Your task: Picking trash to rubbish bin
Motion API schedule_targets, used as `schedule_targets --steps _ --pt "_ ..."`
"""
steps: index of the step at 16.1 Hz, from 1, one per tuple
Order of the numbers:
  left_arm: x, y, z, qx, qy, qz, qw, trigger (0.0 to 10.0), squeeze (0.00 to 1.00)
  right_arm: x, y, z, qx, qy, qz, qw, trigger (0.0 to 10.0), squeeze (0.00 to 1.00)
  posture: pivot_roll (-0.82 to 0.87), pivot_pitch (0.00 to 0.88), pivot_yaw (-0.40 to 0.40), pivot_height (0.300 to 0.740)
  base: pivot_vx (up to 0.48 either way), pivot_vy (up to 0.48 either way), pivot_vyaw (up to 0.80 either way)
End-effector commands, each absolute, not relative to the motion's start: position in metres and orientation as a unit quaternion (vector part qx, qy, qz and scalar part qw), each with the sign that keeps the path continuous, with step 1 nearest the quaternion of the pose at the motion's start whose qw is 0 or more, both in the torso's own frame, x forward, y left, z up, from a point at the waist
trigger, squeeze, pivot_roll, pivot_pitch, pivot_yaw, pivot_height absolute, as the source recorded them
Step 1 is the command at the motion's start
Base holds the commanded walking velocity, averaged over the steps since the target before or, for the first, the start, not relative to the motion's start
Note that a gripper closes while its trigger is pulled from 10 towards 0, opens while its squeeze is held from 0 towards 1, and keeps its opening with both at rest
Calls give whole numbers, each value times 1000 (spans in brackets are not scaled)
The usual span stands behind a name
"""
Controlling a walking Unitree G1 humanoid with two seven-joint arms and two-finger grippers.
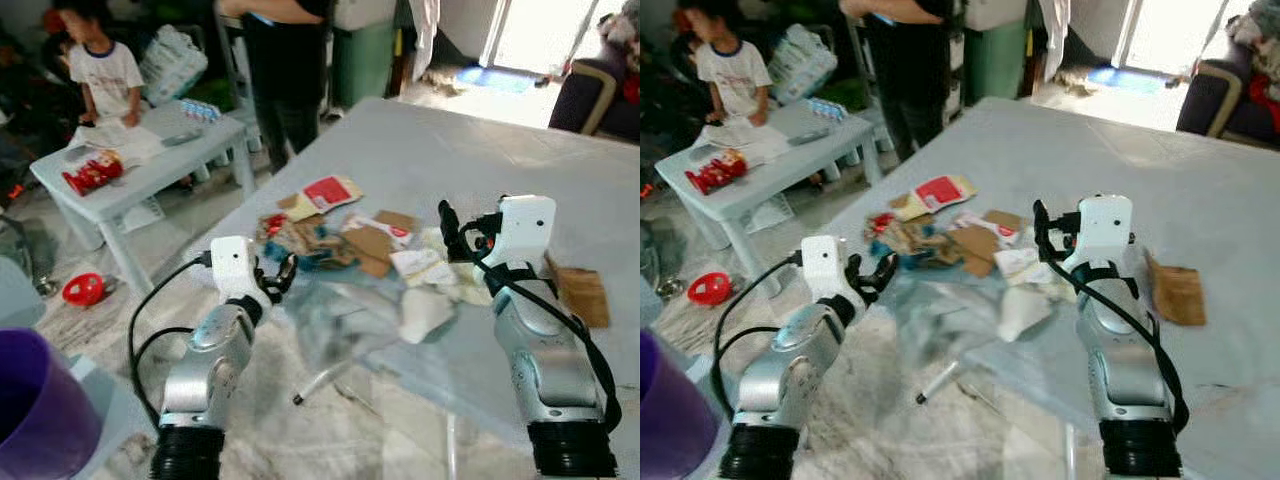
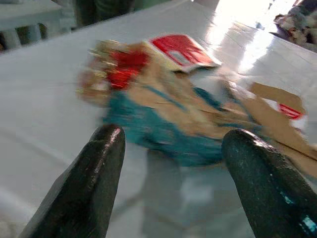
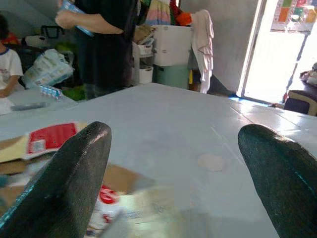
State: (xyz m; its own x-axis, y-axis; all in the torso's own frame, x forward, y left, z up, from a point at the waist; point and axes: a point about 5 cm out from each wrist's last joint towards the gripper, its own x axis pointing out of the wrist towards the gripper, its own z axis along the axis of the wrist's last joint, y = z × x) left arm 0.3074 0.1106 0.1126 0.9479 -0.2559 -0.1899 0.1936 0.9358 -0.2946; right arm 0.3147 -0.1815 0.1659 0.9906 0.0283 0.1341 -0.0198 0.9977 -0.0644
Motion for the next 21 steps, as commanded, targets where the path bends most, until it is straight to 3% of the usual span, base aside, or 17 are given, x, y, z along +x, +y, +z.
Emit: schedule_targets --steps 1,8,21 --pt "310 113 119 -133 101 -113 979 10000 0 316 -179 171 -31 -75 16 997 10000 0 -58 0 12 740 0 -439 0" --pt "310 114 118 -131 103 -112 980 10000 0 316 -179 171 -32 -74 15 997 10000 0 -59 0 12 740 0 -416 0" --pt "313 122 120 -154 106 -72 980 10000 0 316 -179 171 -31 -73 18 997 10000 0 -56 0 10 740 0 0 0"
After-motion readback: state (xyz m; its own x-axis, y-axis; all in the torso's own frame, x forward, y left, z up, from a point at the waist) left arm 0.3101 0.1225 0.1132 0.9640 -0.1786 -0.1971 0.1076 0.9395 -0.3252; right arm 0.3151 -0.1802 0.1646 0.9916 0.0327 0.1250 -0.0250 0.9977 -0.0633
